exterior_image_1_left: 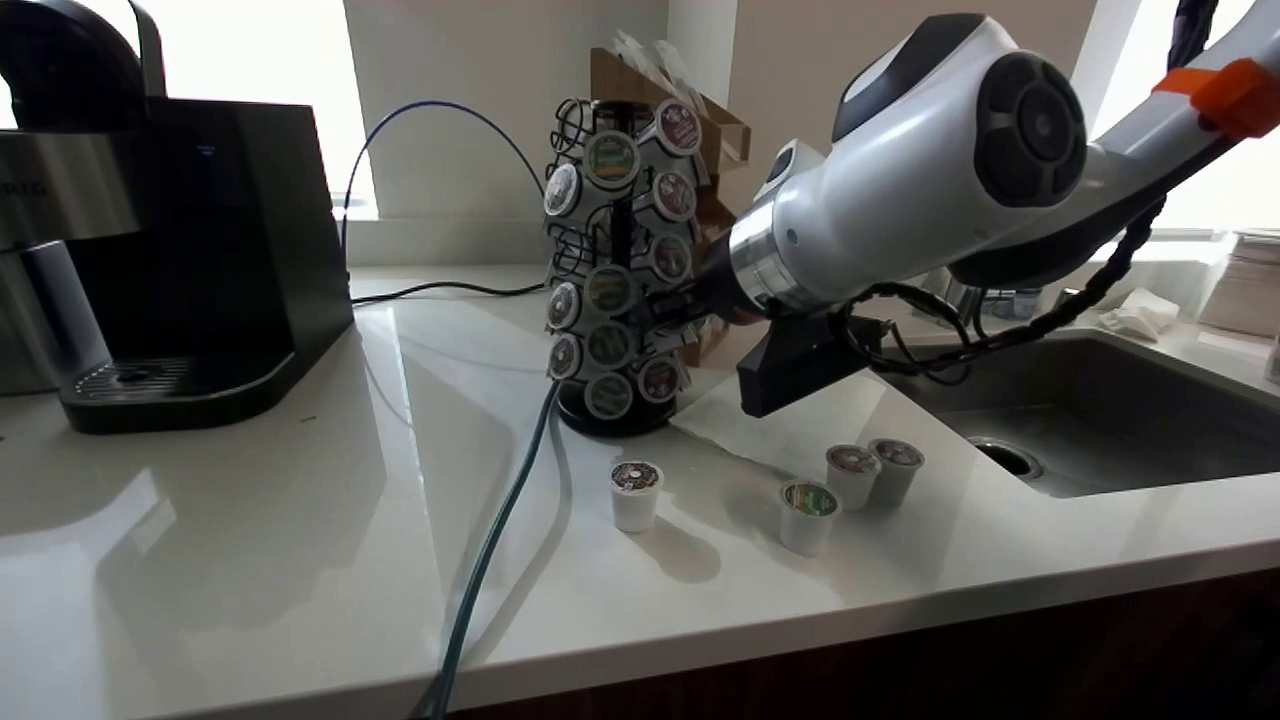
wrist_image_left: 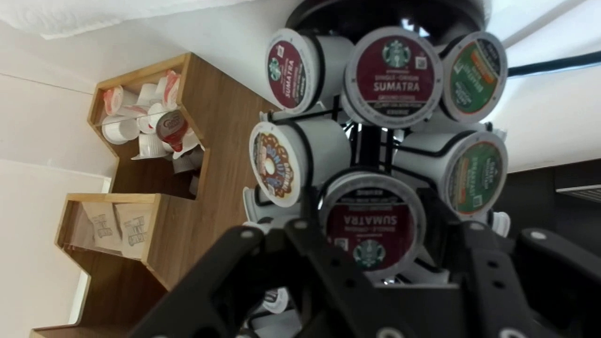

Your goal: Slightly rotate the rack then place one of the small white containers in one of the empty slots closer to the bottom

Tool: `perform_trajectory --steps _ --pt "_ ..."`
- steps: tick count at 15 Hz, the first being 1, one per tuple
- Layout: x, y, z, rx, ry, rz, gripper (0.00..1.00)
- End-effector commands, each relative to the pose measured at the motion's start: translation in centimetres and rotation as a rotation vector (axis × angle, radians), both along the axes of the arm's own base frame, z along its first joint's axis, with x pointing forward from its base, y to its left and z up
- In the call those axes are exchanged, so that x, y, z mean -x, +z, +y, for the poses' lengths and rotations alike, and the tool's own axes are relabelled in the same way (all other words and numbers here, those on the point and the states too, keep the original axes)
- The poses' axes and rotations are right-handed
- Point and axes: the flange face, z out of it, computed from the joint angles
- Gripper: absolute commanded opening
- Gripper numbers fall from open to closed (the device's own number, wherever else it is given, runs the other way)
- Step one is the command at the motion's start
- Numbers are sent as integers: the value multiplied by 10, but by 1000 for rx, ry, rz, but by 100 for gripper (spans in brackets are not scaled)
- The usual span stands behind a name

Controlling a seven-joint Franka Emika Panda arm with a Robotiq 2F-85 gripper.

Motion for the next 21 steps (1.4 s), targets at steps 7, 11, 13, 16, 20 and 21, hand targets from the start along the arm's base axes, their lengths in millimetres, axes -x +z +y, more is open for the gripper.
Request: perform_trajectory --steps 7,11,13,16,20,21 --pt "6 -3 -1 -20 12 34 97" --pt "24 8 -1 -64 -32 132 100" --pt "34 17 0 -91 -70 182 100" --pt "62 7 -9 -86 -130 295 100" --pt "101 -3 -19 -85 -190 431 100" --pt "108 -4 -21 -89 -200 459 100"
